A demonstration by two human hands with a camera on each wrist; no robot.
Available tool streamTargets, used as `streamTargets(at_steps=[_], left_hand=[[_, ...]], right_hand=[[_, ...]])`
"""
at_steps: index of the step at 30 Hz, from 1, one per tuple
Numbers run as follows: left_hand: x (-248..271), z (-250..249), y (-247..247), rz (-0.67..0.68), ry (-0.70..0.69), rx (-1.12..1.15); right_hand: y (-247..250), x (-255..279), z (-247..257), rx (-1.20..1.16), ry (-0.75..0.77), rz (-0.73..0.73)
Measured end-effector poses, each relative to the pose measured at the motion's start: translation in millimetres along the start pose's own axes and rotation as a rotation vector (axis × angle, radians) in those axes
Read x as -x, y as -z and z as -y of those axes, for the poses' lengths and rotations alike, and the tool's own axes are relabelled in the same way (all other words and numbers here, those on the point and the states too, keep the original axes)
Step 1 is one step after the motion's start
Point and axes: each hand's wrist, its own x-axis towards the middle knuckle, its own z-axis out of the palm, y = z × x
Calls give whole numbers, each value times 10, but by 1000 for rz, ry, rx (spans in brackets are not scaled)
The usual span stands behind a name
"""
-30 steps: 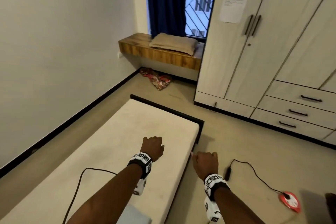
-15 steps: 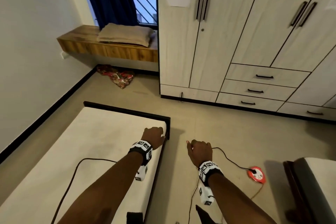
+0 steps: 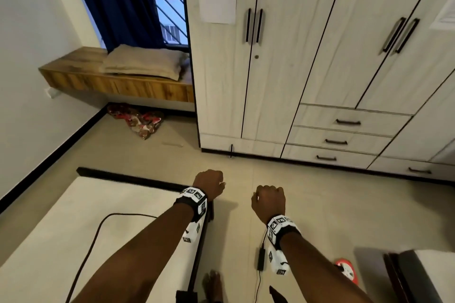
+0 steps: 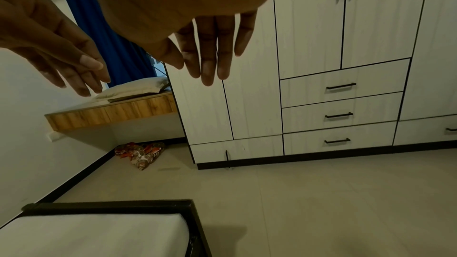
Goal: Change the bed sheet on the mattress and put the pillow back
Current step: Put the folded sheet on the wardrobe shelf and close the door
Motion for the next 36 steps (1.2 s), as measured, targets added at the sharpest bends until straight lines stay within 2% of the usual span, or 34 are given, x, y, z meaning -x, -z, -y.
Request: streamTargets(at_steps=[3,7,11,15,18,23,29,36], left_hand=[[-700,162,16,14,-6,9],[-1566,343,103,33,-32,11],[-2465,527,419,19,-101,-8],[-3219,765,618,-1,-107,25],[-3730,921,827,-42,-131,66],[-4466,1073,1127,-152,-109,106],[-5313,1073,1498,-315,-50,153],[-6448,949,1964,-406,-103,193]], right_hand=[[-65,-658,-74,-3,-19,-52],[-109,-1475,-141,-14,-50,-25],[-22,-2395,-180,44,-45,-89],[2,-3154,-144,-23,-84,-105],[52,-3722,-80,51,-30,-132],[165,-4651,-35,33,-16,-177],[361,-5767,-26,-8,3,-258],[644,-7222,-287,-63,34,-351]])
